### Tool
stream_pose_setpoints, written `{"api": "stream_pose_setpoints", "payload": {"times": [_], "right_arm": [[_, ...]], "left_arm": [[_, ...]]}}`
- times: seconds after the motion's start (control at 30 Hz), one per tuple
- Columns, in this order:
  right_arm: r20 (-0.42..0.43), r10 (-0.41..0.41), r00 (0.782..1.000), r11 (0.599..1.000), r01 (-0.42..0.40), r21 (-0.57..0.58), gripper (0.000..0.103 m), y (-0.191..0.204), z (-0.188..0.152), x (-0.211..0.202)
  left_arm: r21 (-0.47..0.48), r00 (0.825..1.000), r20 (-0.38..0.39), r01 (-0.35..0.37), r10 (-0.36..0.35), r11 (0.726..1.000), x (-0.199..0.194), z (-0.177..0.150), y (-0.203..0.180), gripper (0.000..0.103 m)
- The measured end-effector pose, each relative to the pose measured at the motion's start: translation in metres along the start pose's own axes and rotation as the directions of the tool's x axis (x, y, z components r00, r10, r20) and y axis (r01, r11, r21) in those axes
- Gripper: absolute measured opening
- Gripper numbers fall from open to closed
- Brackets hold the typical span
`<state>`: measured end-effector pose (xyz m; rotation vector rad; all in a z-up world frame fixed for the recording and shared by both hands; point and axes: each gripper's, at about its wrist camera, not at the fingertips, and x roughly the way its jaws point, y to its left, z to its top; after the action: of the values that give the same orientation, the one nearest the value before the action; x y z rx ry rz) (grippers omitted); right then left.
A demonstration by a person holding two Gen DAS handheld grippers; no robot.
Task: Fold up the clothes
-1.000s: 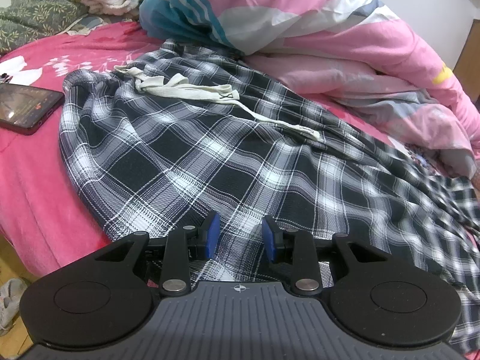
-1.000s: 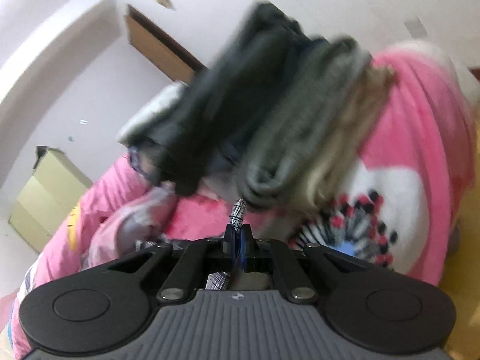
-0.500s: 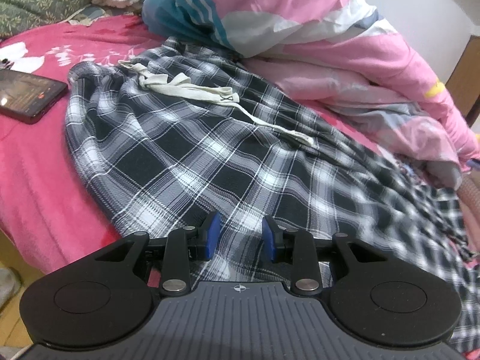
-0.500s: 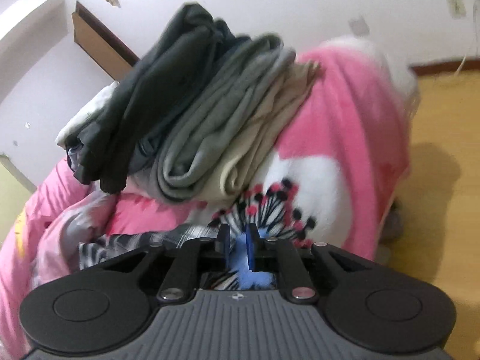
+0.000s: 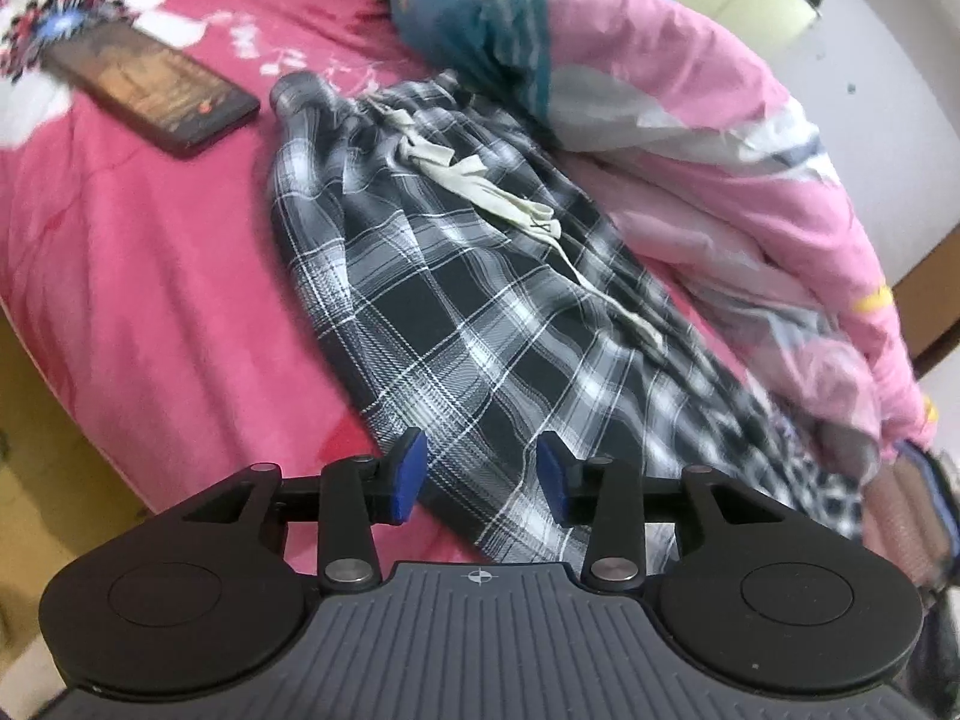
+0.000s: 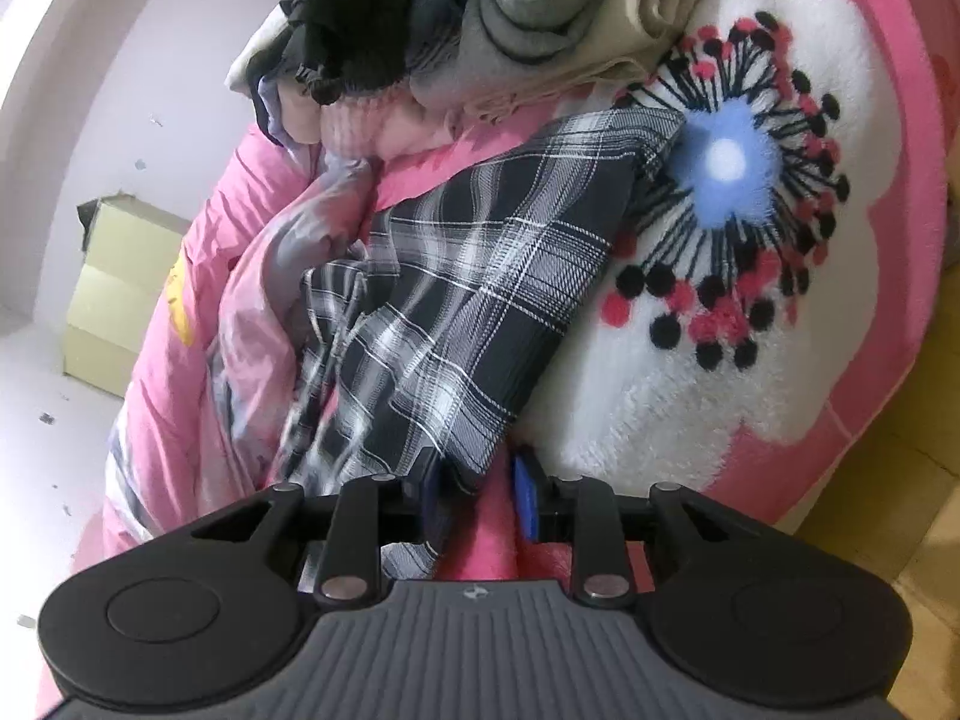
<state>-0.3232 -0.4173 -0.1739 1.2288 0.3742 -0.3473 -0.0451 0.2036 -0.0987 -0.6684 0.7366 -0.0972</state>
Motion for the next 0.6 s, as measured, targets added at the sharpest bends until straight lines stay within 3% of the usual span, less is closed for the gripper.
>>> {"api": "stream_pose_setpoints", "payload": {"times": [0.23,0.47,0.6], "right_arm": [[-0.005,0.049,0.999,0.998,-0.049,0.051,0.029,-0.006,0.002,-0.002],[0.014,0.031,0.999,0.998,-0.032,0.062,0.029,-0.005,0.001,-0.004],[0.026,0.028,0.999,0.997,-0.029,0.068,0.029,-0.004,0.001,-0.006]], "left_arm": [[-0.091,1.000,0.019,0.018,-0.017,0.996,0.008,0.002,0.010,0.040],[-0.108,0.993,0.095,-0.057,0.067,0.992,-0.009,0.004,0.014,0.041],[-0.119,0.993,0.081,-0.073,0.083,0.990,-0.001,0.005,0.015,0.042]]}}
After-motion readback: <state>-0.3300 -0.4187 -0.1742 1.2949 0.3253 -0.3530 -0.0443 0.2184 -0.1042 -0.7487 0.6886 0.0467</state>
